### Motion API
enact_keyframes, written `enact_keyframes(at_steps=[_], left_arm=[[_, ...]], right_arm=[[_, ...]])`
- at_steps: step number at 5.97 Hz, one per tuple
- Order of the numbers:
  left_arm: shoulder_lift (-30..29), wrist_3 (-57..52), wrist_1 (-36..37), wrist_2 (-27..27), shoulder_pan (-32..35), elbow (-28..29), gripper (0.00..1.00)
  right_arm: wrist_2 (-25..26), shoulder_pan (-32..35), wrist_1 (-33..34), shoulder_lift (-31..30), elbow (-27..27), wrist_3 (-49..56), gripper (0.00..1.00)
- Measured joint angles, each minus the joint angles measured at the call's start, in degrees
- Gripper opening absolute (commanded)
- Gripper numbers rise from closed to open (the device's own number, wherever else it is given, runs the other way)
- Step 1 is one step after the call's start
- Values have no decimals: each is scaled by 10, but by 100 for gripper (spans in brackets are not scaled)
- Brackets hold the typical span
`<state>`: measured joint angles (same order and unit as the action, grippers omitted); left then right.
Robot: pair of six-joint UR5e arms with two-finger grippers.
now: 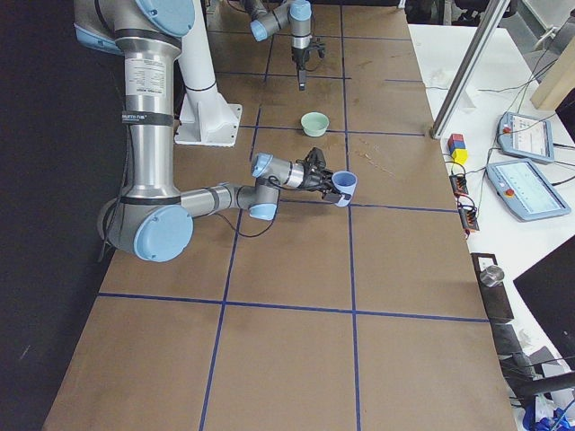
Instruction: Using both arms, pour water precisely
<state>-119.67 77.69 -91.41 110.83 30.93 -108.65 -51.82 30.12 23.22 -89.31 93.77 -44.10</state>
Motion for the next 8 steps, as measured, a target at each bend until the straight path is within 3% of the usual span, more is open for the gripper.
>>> enact_keyframes(at_steps=[2, 4, 8], left_arm=[[-2, 1, 0, 1, -1, -1, 100], [-2, 0, 0, 1, -1, 0, 100], [0, -5, -1, 1, -1, 5, 100]], right_arm=[[16, -43, 108, 83, 5, 1, 1], [61, -88, 165, 143, 10, 1, 0], [194, -162, 387, 249, 23, 74, 0]])
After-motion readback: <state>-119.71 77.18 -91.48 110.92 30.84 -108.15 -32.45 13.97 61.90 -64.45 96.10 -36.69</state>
